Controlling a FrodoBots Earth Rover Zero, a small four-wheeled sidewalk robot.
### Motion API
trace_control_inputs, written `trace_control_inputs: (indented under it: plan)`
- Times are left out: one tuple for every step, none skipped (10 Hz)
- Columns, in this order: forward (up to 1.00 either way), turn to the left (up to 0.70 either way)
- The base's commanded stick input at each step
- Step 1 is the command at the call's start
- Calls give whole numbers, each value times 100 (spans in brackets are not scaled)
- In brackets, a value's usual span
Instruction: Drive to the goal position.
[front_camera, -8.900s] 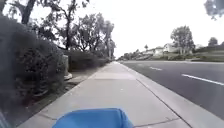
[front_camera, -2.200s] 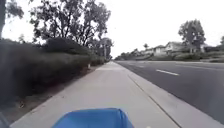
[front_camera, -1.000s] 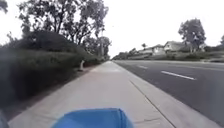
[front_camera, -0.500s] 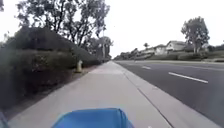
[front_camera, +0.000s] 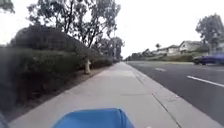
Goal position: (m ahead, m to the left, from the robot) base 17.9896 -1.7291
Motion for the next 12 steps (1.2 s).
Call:
trace_control_inputs:
  plan:
    - [100,0]
    - [100,0]
    - [100,0]
    - [100,0]
    - [100,0]
    - [100,0]
    - [100,0]
    - [100,0]
    - [100,0]
    - [100,0]
    - [100,0]
    - [100,0]
